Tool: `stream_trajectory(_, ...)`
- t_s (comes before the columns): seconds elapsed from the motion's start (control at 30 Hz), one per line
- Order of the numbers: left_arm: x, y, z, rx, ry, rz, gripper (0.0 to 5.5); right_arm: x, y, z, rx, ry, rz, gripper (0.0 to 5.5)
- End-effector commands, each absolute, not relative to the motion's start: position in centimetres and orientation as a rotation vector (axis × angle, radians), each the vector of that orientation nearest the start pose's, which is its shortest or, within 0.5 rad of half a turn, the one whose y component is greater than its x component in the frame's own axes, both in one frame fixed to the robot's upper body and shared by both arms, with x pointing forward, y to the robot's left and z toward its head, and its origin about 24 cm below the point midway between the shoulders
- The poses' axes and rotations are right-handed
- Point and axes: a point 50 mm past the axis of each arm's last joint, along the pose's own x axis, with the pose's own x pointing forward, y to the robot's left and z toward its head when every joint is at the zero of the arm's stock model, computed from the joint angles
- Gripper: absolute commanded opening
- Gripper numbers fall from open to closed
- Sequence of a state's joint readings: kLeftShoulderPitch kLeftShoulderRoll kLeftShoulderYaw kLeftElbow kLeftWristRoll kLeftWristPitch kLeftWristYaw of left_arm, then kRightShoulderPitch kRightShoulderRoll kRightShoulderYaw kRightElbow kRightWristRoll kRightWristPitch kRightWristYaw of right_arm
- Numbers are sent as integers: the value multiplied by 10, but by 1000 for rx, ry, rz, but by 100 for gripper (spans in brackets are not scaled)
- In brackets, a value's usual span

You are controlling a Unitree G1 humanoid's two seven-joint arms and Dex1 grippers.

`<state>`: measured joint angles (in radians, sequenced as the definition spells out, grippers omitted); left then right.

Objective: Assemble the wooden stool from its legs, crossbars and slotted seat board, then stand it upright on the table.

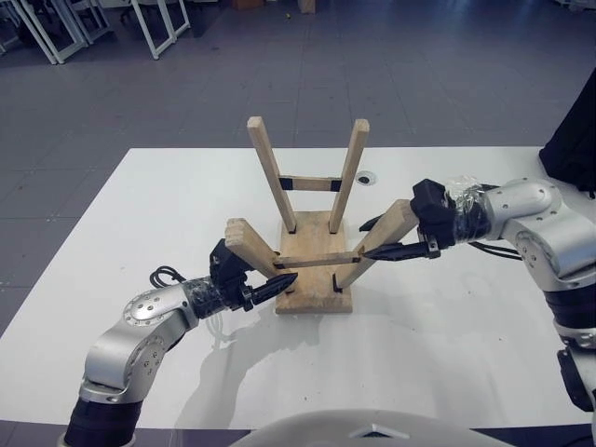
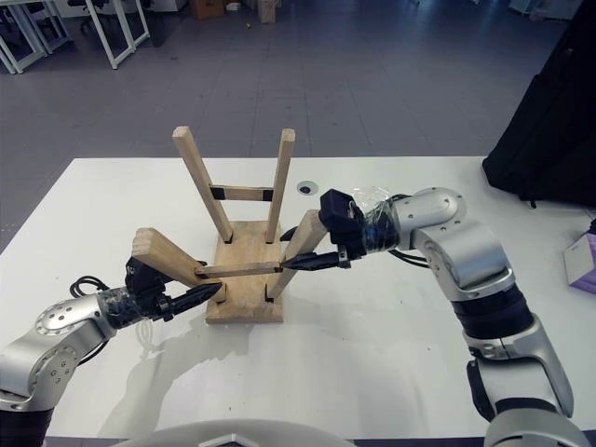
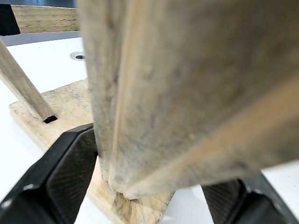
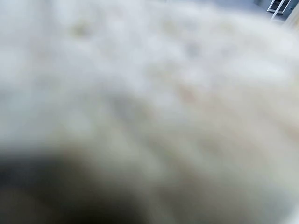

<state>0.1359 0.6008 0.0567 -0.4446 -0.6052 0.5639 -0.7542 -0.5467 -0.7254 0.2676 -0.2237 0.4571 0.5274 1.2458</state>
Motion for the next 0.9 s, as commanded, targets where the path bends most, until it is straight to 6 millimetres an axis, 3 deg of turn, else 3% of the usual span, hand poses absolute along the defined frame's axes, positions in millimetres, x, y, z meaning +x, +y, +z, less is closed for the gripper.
stream_trajectory(0.03,200,181,93,-65,278,-936,326,256,-136,138,-450,342,1485,202)
stream_trajectory(0.23,201,181,90,-61,279,-934,326,259,-137,130,-353,389,1470,202)
stream_trajectory(0.4,200,177,87,-57,283,-938,326,264,-131,131,-332,400,1487,202)
stream_trajectory(0.7,200,172,85,-63,285,-950,326,265,-128,114,-307,434,1501,202)
stream_trajectory(0.9,201,173,86,-54,294,-955,326,264,-131,103,-268,458,1483,338)
